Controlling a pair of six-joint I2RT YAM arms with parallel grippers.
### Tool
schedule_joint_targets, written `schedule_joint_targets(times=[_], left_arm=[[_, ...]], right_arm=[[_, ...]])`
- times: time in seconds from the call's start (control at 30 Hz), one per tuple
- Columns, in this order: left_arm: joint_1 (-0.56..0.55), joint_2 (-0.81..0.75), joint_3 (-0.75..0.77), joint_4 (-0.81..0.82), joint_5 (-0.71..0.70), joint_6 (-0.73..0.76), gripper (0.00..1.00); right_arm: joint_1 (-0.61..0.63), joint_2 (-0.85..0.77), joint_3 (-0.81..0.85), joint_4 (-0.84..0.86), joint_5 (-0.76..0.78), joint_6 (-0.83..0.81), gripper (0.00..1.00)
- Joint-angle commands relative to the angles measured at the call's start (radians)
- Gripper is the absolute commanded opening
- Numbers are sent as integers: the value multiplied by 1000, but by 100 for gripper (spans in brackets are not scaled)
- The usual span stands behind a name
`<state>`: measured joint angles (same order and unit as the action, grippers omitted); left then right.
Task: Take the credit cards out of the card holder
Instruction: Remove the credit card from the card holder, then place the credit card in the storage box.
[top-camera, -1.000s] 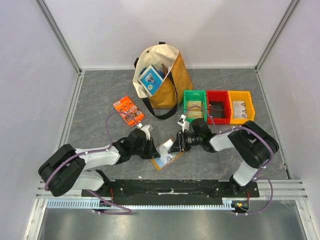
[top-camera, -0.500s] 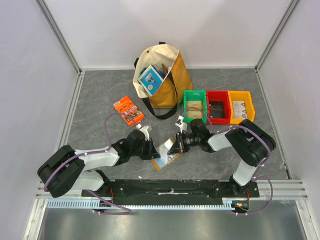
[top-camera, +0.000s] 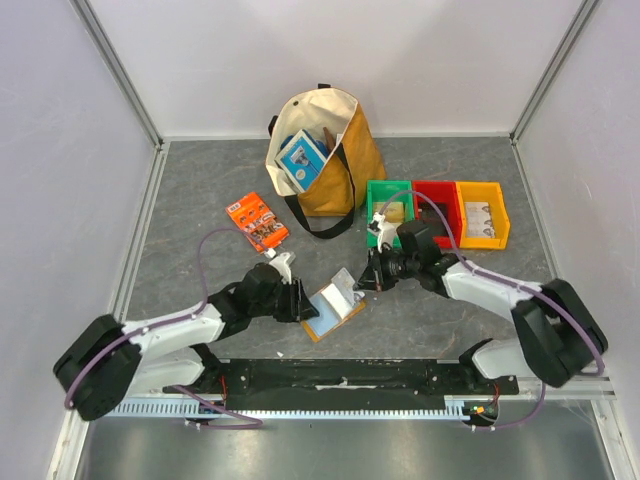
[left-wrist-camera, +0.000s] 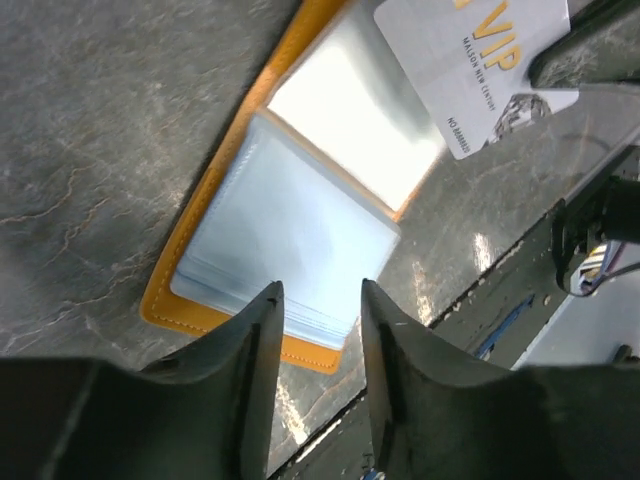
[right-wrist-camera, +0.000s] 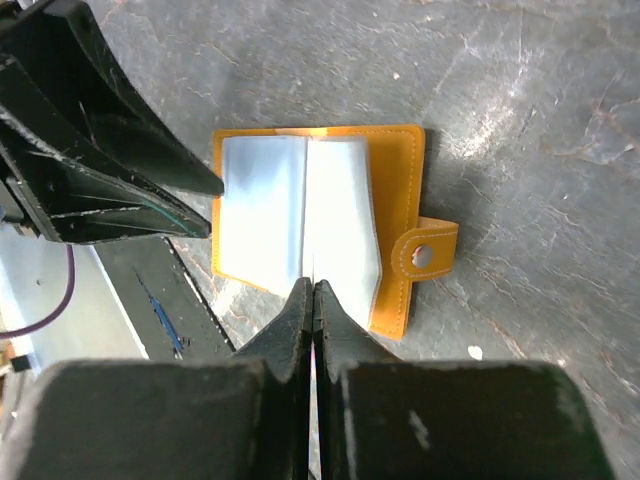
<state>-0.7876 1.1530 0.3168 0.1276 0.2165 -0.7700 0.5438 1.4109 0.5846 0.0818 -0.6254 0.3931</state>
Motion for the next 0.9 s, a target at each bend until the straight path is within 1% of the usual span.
schedule_joint_targets(times=[0.0,0.03,0.07,0.1,0.13,0.17,0.23,0.3,0.37,0.5,0.57,0.67,0.73,0.83,0.87], left_arm=[[-2,-137,82,-121,-26,144,52],[1,-166,111,-162,-26,179,63],[-1,-196,138,-192,-26,225,70],[-2,-219,183,-218,-17,266,73],[-1,-243,215,-247,-14,314,76],[-2,-271,252,-272,-6,363,77],[-1,-298,322,-315,0,428,83],[-1,-306,405,-344,10,471,85],[-1,-297,468,-350,59,506,87],[-1,-215,592,-405,226,601,87],[1,-159,648,-456,289,652,85],[-1,-104,696,-490,336,708,81],[-2,-72,722,-509,394,741,78],[-1,-32,757,-539,483,768,71],[-1,-23,769,-554,498,802,68]], right_arm=[[-1,-131,90,-220,40,-135,0],[-1,-156,101,-246,27,-152,0],[-1,-182,110,-261,10,-161,0],[1,-216,119,-278,-3,-175,0],[-1,-237,130,-292,-23,-184,0],[1,-259,141,-303,-42,-198,0],[1,-295,162,-329,-75,-221,0],[4,-328,184,-353,-108,-247,0],[8,-352,204,-378,-137,-276,0],[24,-385,251,-427,-198,-344,0],[39,-394,279,-453,-215,-381,1],[70,-405,304,-474,-221,-428,1],[85,-408,316,-482,-226,-445,1],[97,-406,325,-494,-244,-464,1],[100,-406,327,-496,-252,-468,1]])
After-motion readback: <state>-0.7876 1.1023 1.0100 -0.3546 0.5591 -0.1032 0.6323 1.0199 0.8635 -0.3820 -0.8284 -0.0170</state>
